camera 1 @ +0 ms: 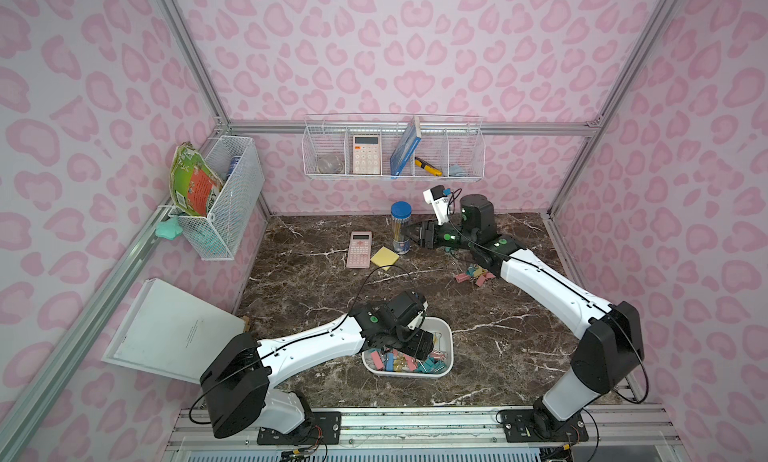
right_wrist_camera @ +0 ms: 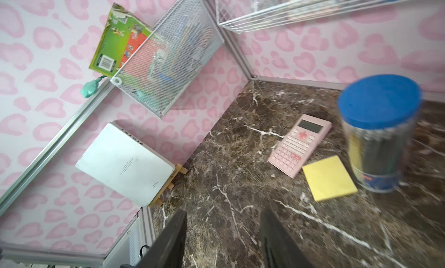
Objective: Put the binder clips in the storage box
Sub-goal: Place the binder clip in the storage box, then pick up the binder clip at the center of the board.
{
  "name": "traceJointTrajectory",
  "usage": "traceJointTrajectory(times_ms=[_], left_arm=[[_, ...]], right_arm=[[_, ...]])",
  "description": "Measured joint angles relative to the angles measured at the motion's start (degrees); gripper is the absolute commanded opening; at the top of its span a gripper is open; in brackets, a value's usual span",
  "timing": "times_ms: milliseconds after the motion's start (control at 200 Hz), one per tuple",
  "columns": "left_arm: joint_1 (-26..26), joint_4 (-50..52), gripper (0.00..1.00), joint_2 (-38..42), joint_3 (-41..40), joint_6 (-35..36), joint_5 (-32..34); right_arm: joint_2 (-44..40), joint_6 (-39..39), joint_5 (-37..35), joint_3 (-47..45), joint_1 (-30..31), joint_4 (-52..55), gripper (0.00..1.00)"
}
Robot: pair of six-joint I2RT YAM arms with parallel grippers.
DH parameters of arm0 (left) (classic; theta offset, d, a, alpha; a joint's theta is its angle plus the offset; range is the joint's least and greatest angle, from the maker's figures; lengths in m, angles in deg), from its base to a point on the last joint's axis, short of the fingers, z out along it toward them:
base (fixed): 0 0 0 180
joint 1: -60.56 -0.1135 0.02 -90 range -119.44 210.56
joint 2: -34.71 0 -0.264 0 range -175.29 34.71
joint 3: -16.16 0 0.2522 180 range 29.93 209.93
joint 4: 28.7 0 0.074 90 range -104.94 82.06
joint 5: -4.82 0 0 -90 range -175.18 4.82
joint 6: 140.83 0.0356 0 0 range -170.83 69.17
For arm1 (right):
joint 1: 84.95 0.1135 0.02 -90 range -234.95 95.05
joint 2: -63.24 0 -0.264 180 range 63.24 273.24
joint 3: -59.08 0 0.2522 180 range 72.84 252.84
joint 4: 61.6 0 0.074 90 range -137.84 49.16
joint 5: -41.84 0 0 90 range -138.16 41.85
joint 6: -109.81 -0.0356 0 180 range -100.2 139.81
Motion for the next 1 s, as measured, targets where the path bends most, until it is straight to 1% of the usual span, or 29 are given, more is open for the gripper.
traceJointTrajectory(times_ms=[120,305,365,430,495,600,740,800,860,1000], left_arm=[[1.99,0.26,0.87,-4.57,2.78,2.01,2.16],[4.0,1.22,0.88,-13.35,10.6,5.22,4.04],[4.2,1.22,0.88,-14.51,12.24,6.1,4.31],[4.2,0.96,0.89,-14.95,13.33,6.56,4.59],[4.2,0.79,0.9,-15.23,14.36,7.04,5.16],[4.2,0.66,0.92,-15.26,16.11,7.02,6.56],[3.93,1.36,0.93,-15.82,20.55,5.68,10.97],[3.74,1.55,0.97,-16.98,23.32,5.38,13.14],[3.19,1.97,0.98,-18.38,25.79,5.05,14.64],[-0.24,2.84,0.99,-22.91,31.5,3.82,15.76]], right_arm=[[8.31,2.38,4.52,12.66,3.89,3.5,0.51],[20.55,4.9,10.6,31.15,8.76,12.44,0.5],[22.32,5.2,10.97,34.14,9.64,14.51,0.5],[22.27,5.27,11.47,34.23,9.97,15.78,0.51],[20.76,4.87,11.15,31.98,8.87,15.08,0.53],[15.1,2.51,7.63,24.17,4.28,12.28,0.57],[3.78,0.15,-0.15,9.75,-4.13,6.82,0.62],[-1.97,-1.03,-3.08,2.05,-8.66,3.89,0.64],[-7.06,-2.62,-5.77,-4.35,-12.61,1.77,0.67],[-18.67,-4.09,-10.71,-16.7,-19.23,-0.9,0.72]])
